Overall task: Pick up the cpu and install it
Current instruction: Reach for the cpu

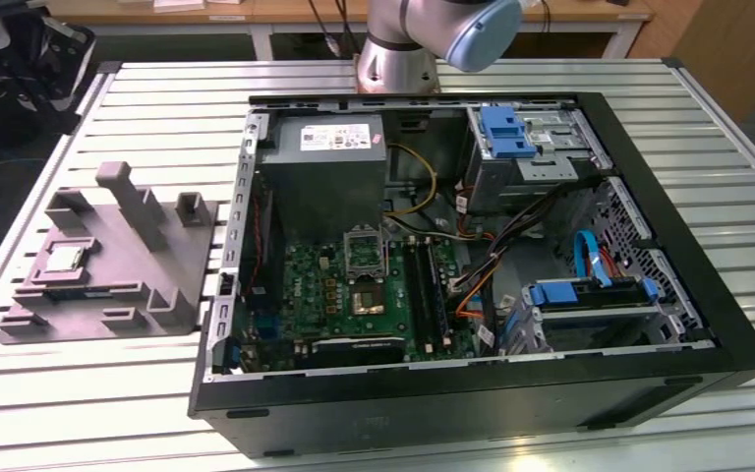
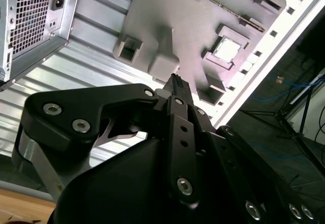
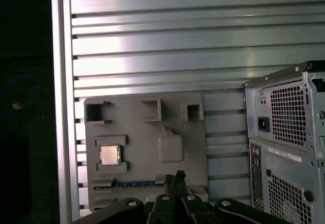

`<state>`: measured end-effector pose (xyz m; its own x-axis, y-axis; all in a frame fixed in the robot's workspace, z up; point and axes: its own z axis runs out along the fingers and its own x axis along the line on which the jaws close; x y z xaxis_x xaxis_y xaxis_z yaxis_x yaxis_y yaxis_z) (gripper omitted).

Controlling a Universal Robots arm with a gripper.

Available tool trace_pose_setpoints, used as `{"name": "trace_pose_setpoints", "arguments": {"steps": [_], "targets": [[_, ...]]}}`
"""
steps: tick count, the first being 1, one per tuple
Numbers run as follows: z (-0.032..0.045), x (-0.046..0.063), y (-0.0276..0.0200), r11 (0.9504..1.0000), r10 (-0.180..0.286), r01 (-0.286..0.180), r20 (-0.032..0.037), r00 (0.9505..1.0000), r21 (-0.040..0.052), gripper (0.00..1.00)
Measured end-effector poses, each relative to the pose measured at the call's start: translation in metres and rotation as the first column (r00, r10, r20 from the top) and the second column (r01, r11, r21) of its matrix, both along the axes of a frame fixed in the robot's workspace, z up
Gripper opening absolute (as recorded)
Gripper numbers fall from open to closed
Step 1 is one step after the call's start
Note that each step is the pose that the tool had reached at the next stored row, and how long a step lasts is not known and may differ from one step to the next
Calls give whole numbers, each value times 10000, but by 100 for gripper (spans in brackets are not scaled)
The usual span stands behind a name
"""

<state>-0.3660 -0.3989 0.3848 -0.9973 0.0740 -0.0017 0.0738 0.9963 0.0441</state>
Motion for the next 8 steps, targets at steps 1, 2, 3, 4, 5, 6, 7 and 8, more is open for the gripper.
{"name": "trace_pose_setpoints", "arguments": {"steps": [1,2,3,4,5,6,7,8], "targets": [[0,-15,0,10000,0,0,0,10000,0,11],[-1,-30,0,10000,0,0,-1,10000,0,11],[-2,-45,0,10000,0,0,-1,10000,0,11],[-2,-58,0,10000,-1,1,-2,10000,0,11],[-2,-69,0,10000,0,0,-2,10000,0,11],[-3,-80,0,10000,0,0,-3,10000,0,11],[-3,-91,0,10000,0,0,-3,10000,0,11],[-4,-102,0,10000,0,0,-3,10000,0,11]]}}
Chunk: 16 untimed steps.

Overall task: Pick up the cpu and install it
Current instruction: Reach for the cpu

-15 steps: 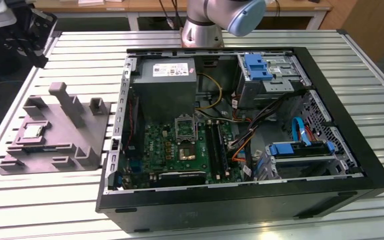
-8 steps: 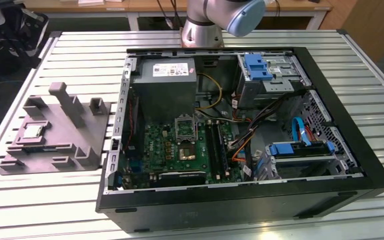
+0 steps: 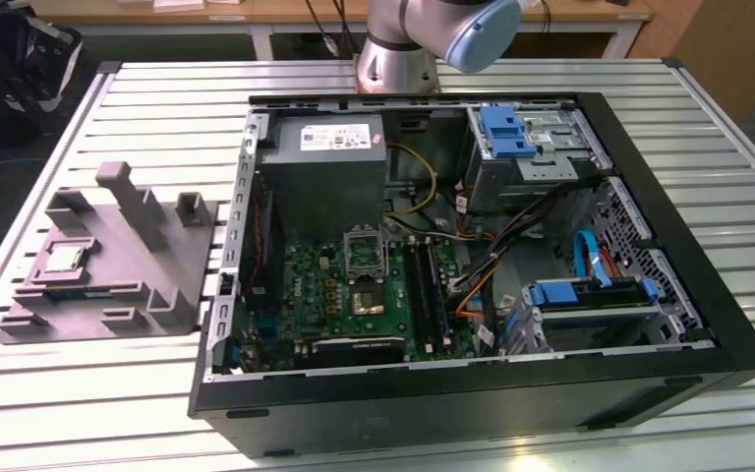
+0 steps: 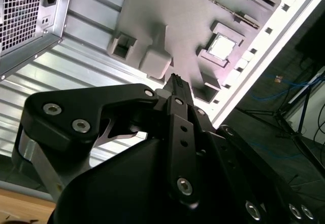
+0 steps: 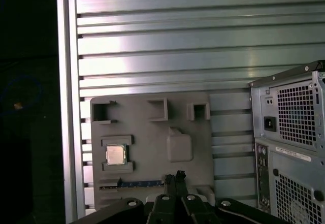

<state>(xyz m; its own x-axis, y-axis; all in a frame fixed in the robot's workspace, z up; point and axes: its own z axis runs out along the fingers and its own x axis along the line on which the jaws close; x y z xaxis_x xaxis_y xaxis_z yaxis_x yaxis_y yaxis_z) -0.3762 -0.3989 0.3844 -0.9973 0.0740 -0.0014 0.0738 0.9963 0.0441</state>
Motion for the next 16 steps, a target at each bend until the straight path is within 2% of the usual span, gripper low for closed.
{"name": "trace_pose_setpoints", "arguments": {"steps": [16], "targets": [[-4,-55,0,10000,0,0,-3,10000,0,11]]}}
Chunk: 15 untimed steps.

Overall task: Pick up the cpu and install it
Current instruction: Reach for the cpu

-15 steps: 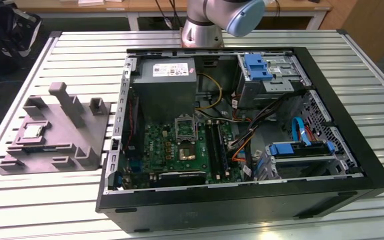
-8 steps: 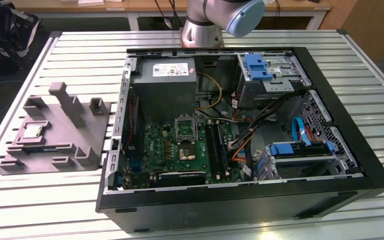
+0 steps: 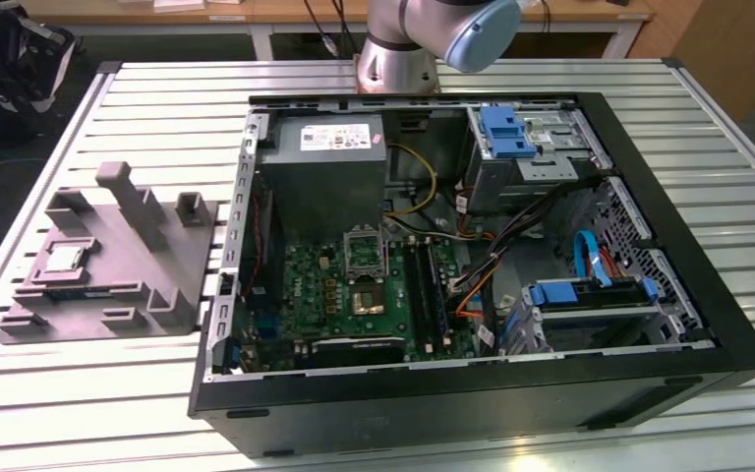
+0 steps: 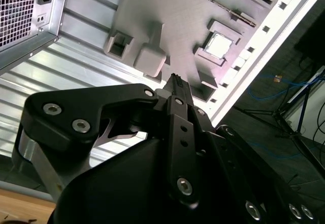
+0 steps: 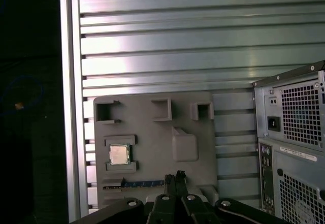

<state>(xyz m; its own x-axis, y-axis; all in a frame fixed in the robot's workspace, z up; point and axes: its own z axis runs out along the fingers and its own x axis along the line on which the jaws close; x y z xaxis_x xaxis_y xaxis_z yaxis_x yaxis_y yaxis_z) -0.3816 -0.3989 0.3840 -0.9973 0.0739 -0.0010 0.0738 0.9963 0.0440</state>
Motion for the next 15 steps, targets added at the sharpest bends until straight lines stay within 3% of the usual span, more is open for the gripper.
{"name": "trace_pose_setpoints", "arguments": {"steps": [15], "targets": [[-8,-28,0,10000,0,0,-12,10000,0,11]]}}
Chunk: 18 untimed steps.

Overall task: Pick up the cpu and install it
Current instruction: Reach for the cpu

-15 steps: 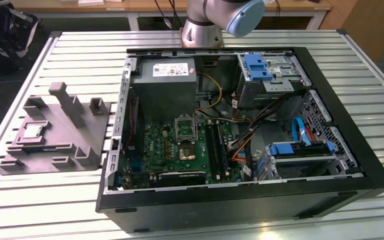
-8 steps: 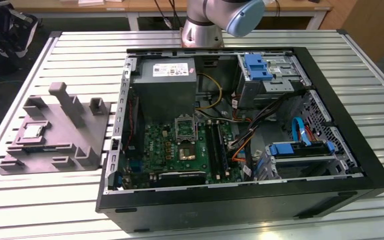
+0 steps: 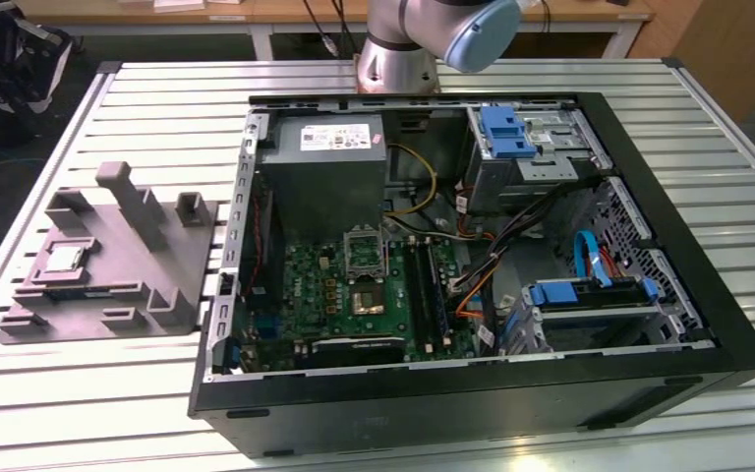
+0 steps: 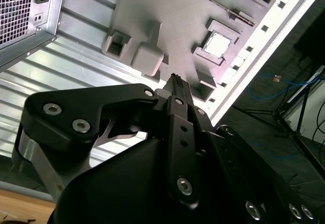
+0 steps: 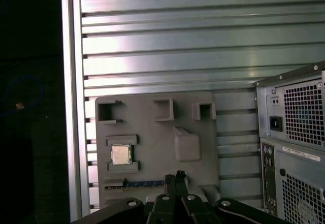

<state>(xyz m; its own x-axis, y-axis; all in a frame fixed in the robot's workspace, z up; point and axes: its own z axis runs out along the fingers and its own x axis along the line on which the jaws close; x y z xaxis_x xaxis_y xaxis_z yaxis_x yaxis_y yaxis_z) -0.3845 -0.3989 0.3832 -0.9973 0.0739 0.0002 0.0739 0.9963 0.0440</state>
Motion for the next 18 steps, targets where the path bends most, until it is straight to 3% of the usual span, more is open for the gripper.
{"name": "trace_pose_setpoints", "arguments": {"steps": [18], "targets": [[-8,-67,0,10000,0,0,-3,10000,0,11]]}}
